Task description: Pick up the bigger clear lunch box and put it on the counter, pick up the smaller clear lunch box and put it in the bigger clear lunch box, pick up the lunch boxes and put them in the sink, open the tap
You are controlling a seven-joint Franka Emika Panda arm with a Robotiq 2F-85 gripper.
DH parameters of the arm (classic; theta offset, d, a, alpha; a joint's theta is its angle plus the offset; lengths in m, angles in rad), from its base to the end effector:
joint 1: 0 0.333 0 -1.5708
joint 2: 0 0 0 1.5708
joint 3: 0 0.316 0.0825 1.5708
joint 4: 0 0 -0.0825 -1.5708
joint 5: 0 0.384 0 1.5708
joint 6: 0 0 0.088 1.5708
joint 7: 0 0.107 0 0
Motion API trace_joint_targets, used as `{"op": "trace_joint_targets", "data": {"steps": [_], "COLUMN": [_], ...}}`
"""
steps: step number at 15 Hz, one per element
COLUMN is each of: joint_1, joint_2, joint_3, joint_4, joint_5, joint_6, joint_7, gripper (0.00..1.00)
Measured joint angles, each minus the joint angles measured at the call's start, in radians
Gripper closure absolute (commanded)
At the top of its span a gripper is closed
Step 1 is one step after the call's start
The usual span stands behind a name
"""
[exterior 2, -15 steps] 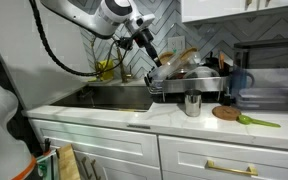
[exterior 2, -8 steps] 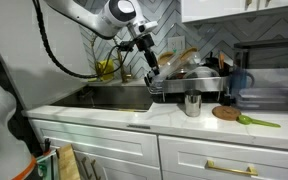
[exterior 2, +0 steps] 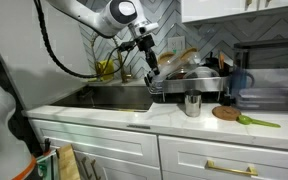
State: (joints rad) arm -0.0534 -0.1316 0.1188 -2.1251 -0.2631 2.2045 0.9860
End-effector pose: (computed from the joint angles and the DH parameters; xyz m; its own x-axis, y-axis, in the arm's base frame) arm 0.5328 0.0279 0.4893 0.6691 -0.6737 0.3137 -0.7054 -0.7086 -0.0172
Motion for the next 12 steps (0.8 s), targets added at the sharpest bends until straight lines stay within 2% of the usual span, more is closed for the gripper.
{"op": "trace_joint_targets", "data": {"steps": [4,12], "joint_1": [0.000,0.009], "joint_2": [-0.007,-0.066], "joint_3": [-0.017,-0.021], "joint_4": [0.007,0.026], "joint_5": [0.023,0.063], "joint_6": [0.049,0.051], "joint_7": [0.008,-0.001], "gripper": [0.99,0.98]}}
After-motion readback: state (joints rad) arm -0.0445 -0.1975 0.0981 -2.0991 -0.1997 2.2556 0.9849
